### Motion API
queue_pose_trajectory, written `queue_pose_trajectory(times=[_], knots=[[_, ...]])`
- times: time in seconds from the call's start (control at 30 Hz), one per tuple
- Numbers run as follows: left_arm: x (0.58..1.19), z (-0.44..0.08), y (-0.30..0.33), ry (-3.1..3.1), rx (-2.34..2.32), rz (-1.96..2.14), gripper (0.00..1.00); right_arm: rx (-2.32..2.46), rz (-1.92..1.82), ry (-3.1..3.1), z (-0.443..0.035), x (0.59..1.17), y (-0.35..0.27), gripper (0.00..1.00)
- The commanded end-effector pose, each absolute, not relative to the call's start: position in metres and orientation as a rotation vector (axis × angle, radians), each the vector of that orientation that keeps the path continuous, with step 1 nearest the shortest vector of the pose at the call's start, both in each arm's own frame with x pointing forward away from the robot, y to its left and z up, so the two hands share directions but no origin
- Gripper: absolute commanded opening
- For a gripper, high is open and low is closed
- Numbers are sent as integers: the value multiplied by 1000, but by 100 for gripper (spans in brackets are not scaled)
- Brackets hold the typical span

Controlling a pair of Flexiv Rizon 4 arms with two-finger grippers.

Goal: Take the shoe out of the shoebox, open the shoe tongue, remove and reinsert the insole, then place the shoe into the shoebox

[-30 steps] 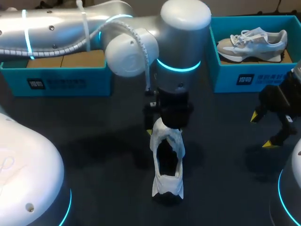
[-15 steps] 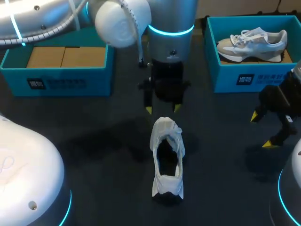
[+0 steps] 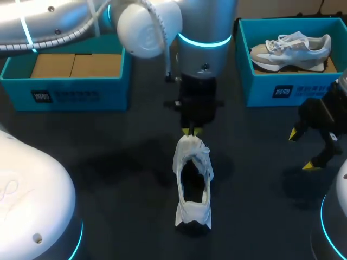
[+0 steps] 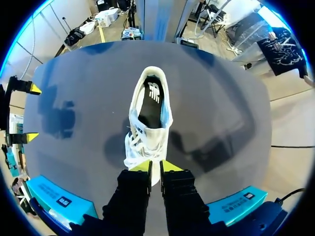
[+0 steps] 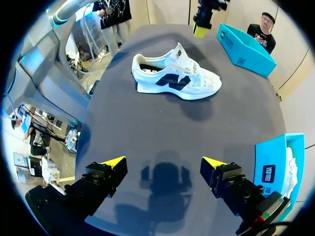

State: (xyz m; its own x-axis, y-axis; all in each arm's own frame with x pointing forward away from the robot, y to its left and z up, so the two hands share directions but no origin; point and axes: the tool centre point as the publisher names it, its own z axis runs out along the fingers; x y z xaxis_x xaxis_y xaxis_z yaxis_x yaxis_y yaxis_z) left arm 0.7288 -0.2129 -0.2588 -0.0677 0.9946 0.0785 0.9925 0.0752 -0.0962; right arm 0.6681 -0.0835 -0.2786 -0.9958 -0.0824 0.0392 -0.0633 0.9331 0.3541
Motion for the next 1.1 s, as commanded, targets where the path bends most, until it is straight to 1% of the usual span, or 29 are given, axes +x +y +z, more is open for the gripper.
queue_pose_trajectory(times=[0.03, 0.23, 0.3, 0.47, 0.8, 0.97, 1.1], knots=[[732, -277, -220, -2194, -2055, 47, 13, 114, -549, -3037, -280, 668, -83, 100], [725, -288, -222, -2166, -2062, 83, 21, 114, -549, -3037, -280, 668, -83, 100], [721, -290, -222, -2156, -2067, 86, 21, 114, -549, -3037, -280, 668, -83, 100], [704, -302, -225, -2129, -2088, 80, 17, 114, -549, -3037, -280, 668, -83, 100], [675, -314, -223, -2114, -2083, 108, 19, 114, -549, -3037, -280, 668, -83, 100], [679, -302, -225, -2140, -2086, 107, 23, 114, -549, -3037, -280, 668, -83, 100], [687, -298, -233, -2160, -2083, 101, 22, 114, -549, -3037, -280, 668, -83, 100]])
